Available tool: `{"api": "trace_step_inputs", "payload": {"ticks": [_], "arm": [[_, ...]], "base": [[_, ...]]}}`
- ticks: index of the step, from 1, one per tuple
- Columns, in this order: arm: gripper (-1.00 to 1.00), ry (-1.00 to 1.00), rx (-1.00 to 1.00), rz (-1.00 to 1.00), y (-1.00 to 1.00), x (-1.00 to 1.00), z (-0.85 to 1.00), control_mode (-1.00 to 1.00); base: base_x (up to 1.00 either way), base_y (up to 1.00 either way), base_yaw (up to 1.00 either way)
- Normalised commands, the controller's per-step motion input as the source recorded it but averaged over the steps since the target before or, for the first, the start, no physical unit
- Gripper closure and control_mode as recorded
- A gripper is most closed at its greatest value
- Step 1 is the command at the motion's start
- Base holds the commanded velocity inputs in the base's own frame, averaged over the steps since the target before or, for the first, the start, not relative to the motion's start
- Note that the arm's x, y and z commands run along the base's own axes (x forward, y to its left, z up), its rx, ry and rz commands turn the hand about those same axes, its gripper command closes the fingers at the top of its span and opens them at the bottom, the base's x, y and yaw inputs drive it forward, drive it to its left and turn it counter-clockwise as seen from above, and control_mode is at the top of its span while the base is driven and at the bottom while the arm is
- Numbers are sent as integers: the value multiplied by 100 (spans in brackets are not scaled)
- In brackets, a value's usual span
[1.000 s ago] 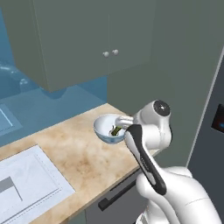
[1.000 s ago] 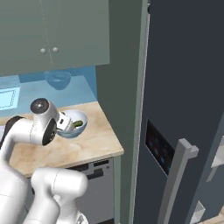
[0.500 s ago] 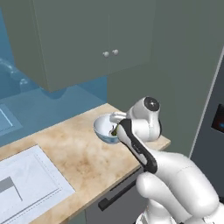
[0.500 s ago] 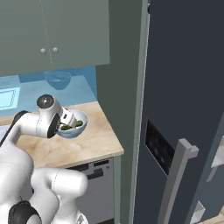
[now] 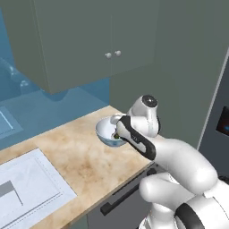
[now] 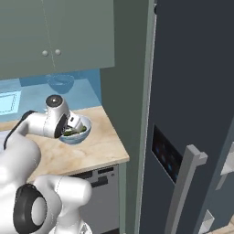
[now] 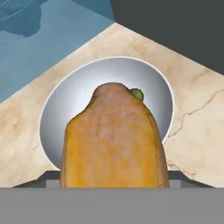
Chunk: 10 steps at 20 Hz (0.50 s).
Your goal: Take the squash, garlic, and chicken drumstick from the freezer and place them in the bowl on the counter.
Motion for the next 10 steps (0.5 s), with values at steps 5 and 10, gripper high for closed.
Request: {"api": "trace_step_inputs", "payload": {"ticks": [5,10], "arm": [[100,8,0,0,4,6,-35,-100],[100,3,0,0,5,13,-24,-100]], "base": [[0,0,0],[0,0,0]]}}
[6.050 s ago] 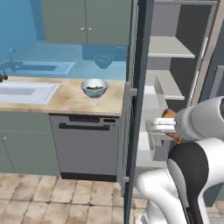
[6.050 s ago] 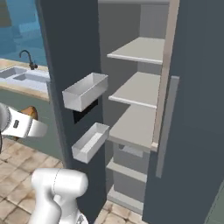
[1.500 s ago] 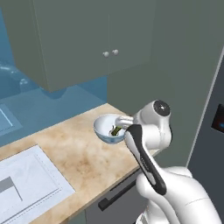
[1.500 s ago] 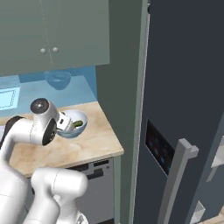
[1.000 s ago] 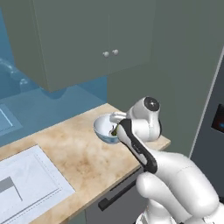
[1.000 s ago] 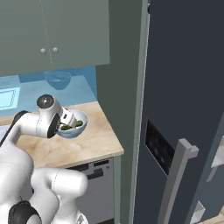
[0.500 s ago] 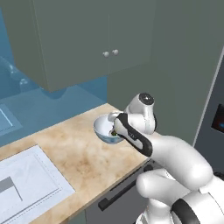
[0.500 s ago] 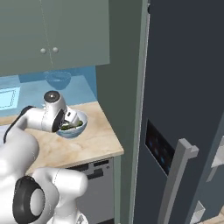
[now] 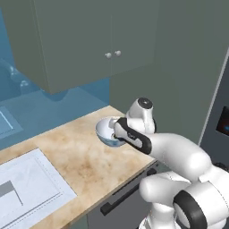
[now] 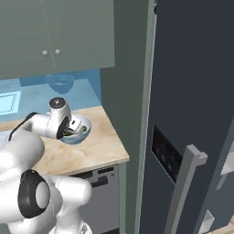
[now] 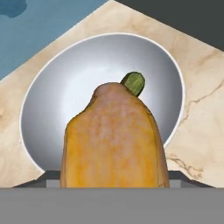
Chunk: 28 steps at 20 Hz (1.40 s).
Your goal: Take the squash, garlic, and chicken drumstick from the freezer and place them in the bowl on the counter.
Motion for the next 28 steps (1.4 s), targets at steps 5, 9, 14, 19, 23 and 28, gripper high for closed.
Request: {"api": "trace_step_inputs", "payload": {"ticks": [5,9,14,19,23,28], "arm": [[100,0,0,0,1,27,-5,-100],[100,2,0,0,5,27,-8,-100],[100,5,0,0,9,21,-14,-100],[100,5,0,0,8,12,-20,-100],[100,5,0,0,5,13,-19,-100],[100,6,0,0,1,12,-25,-100]], "base": [[0,0,0],[0,0,0],[0,0,0],[0,0,0],[0,0,0],[0,0,0]]}}
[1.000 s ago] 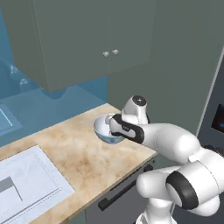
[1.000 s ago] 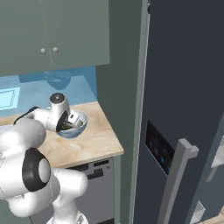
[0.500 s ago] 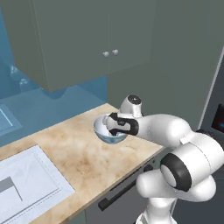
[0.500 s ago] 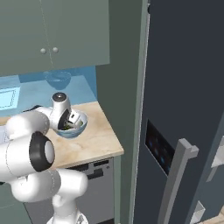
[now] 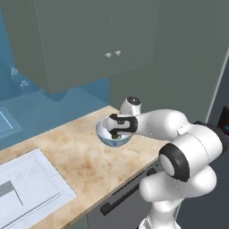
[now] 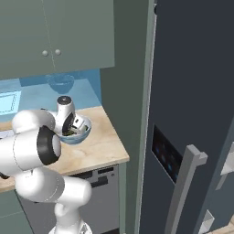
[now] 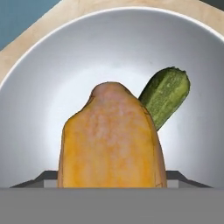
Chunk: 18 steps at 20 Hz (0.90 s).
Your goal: Take the squash, garlic, and chicken drumstick from the freezer and place them in the bowl on the counter.
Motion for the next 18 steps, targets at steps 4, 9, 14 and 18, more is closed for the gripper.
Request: {"api": "trace_step_inputs", "payload": {"ticks": [4,9,14,18], "arm": [[100,5,0,0,0,13,-25,-100],[-100,1,0,0,0,4,-11,-100],[-100,-2,0,0,0,-5,0,-100],[-100,-10,0,0,0,-39,0,-100]], "base": [[0,0,0],[0,0,0],[0,0,0],[0,0,0]]}}
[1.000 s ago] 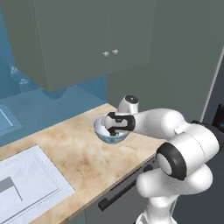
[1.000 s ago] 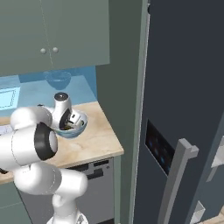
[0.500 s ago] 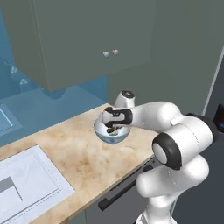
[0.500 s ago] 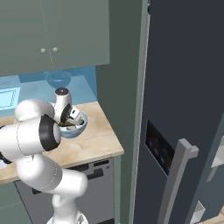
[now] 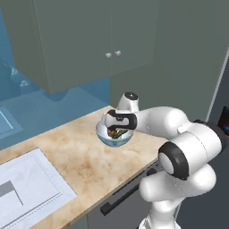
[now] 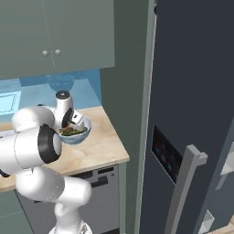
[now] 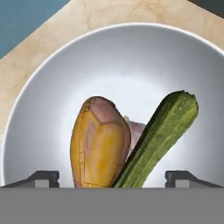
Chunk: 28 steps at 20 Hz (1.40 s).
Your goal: Take the squash, garlic, and chicken drumstick from the freezer and place them in the bowl on the counter.
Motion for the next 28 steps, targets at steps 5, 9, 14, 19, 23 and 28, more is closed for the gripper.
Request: {"api": "trace_step_inputs", "payload": {"ticks": [5,9,14,19,23,28], "arm": [[-100,-18,0,-1,0,-45,1,-100],[-100,-25,0,0,0,-56,31,-100],[-100,-25,1,0,0,-64,57,-100],[-100,-14,0,0,-5,-75,69,-100],[-100,0,-1,-4,-14,-78,74,-100],[-100,6,-6,-7,-17,-74,65,-100]], "base": [[0,0,0],[0,0,0],[0,0,0],[0,0,0],[0,0,0],[0,0,0]]}}
